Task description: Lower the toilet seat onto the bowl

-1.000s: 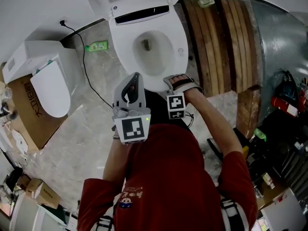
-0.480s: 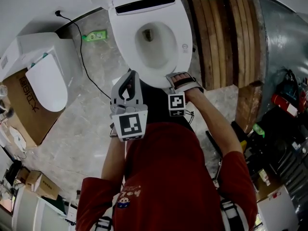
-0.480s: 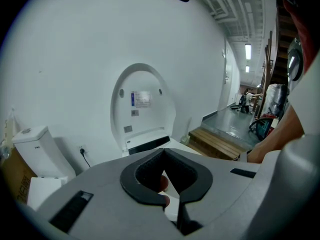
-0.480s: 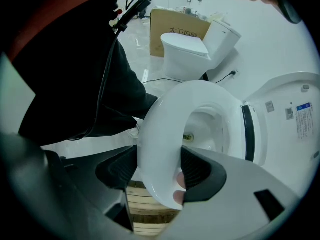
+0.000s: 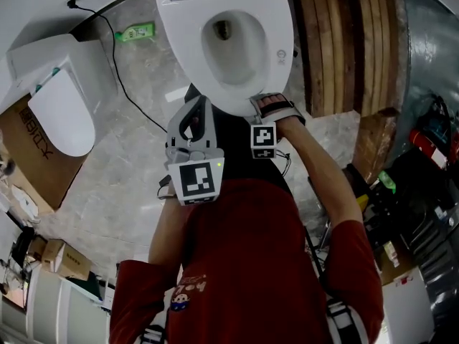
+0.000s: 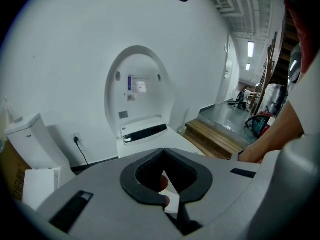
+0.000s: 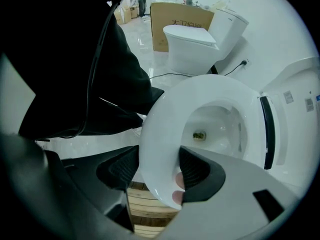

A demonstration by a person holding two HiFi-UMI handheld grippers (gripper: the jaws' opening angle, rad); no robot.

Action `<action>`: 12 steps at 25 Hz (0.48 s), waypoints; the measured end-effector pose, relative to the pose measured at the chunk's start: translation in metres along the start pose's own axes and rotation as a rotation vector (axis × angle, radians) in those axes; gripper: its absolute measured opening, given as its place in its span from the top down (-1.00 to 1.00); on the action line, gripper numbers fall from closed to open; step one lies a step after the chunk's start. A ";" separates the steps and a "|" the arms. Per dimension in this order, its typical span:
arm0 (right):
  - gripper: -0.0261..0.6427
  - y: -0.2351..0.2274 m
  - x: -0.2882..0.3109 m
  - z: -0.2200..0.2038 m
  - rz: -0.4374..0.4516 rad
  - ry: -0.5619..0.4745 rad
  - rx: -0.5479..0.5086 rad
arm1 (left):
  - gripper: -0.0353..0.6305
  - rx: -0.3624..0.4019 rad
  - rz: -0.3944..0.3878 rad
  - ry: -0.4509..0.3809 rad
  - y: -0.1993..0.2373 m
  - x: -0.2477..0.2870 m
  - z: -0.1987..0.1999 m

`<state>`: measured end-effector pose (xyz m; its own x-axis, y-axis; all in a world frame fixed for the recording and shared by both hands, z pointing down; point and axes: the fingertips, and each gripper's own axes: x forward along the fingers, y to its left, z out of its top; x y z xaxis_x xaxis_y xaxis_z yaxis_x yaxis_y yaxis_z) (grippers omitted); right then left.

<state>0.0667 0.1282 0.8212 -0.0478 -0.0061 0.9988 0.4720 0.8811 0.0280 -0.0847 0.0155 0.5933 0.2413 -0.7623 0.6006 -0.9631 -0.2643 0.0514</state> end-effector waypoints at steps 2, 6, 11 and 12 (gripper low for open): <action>0.19 0.002 0.008 -0.001 0.011 0.008 -0.003 | 0.86 0.005 -0.011 0.017 -0.001 0.005 -0.007; 0.19 0.002 0.022 -0.004 0.031 0.020 -0.014 | 0.86 0.003 -0.032 0.058 -0.001 0.018 -0.024; 0.19 -0.001 0.047 0.003 0.028 -0.003 0.015 | 0.86 -0.010 -0.043 0.103 0.004 0.035 -0.047; 0.19 -0.001 0.049 0.001 0.032 0.007 0.009 | 0.86 -0.009 -0.049 0.119 0.003 0.037 -0.052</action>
<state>0.0630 0.1277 0.8705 -0.0269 0.0191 0.9995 0.4653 0.8852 -0.0044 -0.0849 0.0171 0.6570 0.2727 -0.6728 0.6877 -0.9516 -0.2938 0.0899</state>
